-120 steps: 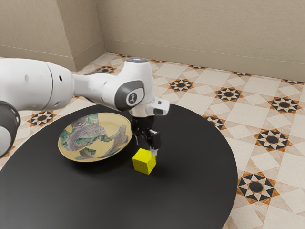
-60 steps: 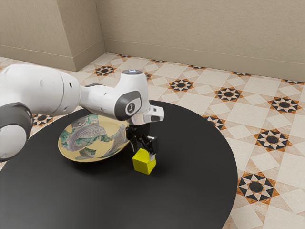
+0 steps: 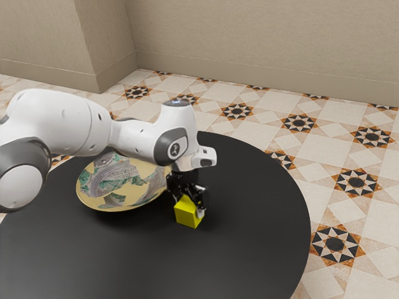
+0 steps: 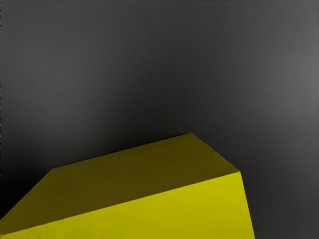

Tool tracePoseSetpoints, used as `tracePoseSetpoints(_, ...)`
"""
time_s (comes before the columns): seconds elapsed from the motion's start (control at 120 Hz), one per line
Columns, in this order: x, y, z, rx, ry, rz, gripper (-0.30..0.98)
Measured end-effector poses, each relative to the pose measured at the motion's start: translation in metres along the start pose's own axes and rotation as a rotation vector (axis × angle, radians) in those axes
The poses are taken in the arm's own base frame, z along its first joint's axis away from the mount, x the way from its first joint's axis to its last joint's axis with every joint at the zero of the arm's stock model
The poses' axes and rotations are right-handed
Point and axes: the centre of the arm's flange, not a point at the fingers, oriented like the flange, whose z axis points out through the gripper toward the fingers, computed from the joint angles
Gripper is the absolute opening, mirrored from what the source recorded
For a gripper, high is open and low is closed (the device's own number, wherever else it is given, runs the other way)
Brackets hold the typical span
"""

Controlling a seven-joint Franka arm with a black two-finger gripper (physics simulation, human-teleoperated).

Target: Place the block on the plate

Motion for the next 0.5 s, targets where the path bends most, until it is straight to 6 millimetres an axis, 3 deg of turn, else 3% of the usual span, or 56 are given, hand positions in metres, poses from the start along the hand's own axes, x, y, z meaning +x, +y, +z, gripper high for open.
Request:
tracePoseSetpoints(0.15, 0.0, 0.0, 0.007, 0.002, -0.009, -0.005, 0.53)
tracePoseSetpoints(0.5, 0.002, 0.004, 0.011, 0.005, -0.001, -0.008, 0.49)
